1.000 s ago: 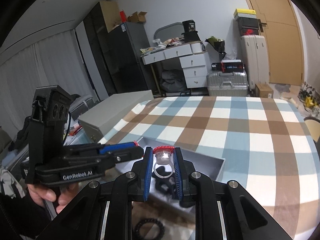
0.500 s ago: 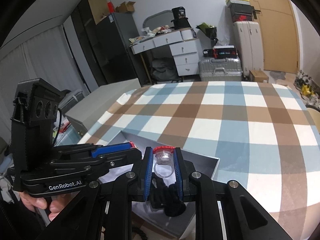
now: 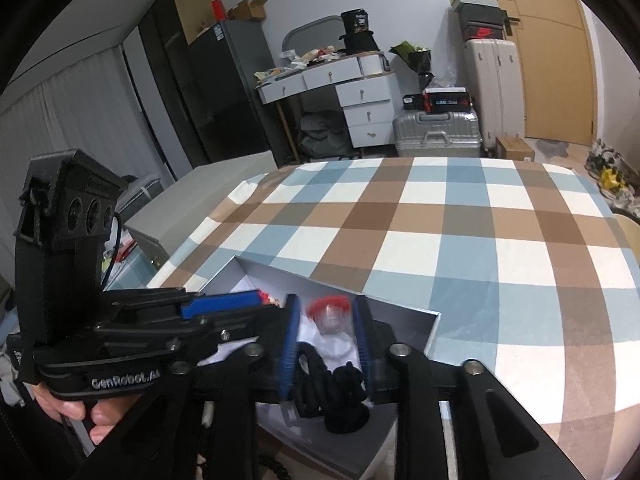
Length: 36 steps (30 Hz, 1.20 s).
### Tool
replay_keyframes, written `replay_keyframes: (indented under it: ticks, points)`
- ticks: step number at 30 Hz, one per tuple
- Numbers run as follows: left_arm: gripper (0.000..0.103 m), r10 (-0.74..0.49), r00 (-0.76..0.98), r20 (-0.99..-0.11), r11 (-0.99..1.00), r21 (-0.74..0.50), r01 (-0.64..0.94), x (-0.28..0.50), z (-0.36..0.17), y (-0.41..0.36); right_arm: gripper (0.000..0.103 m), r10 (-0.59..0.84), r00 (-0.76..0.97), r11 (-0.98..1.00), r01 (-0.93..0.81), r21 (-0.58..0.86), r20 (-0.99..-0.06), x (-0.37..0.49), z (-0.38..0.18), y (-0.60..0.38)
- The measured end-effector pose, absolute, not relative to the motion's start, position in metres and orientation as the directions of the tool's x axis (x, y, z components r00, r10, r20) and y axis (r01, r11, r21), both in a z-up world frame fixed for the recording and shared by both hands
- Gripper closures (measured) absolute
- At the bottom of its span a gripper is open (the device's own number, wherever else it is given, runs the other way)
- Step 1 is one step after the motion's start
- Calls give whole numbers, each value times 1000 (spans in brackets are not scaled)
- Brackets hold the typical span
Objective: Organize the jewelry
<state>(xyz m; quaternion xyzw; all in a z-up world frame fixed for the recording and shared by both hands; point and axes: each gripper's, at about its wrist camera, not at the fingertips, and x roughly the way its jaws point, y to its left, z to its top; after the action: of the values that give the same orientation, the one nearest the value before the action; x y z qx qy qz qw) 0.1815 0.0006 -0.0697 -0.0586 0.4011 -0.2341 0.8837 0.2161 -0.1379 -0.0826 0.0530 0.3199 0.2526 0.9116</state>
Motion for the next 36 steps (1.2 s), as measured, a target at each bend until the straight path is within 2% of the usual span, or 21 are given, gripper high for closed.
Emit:
replay_keyframes:
  ticks: [1,3,5,9,13,17,21,26,30,36]
  points:
    - [83,-458,579,-674,885,-286,367,180,-68,1,65,498,670,865,-425,265,-550,215,-81,-140]
    - [61,-476,581,-660,877,-302,374,178,-65,4,60,509,677,860,-429,278,-532,211,-78,-145]
    - [53,-484,590,-646,873,-314,372,175,-62,7,56,508,688,861,-428,275,-519,205,-74,-148]
    - [53,-467,607,-644,883,-300,361,168,-57,8,51,502,710,864,-429,262,-493,191,-63,-153]
    - [52,-442,625,-644,895,-268,357,155,-51,7,35,492,740,870,-425,250,-458,174,-51,-158]
    - [51,-416,650,-636,906,-228,357,141,-43,4,31,493,757,870,-428,246,-428,155,-40,-161]
    - [42,-391,683,-617,916,-187,356,129,-34,1,27,498,765,867,-434,245,-408,137,-32,-163]
    - [36,-374,718,-587,924,-175,339,115,-24,3,15,492,790,870,-430,241,-366,112,-21,-169]
    - [21,-334,757,-561,941,-150,304,102,-19,5,9,484,805,875,-429,226,-343,92,-16,-171]
    - [20,-288,780,-555,957,-135,258,84,-19,10,5,491,801,871,-448,202,-343,66,-17,-171]
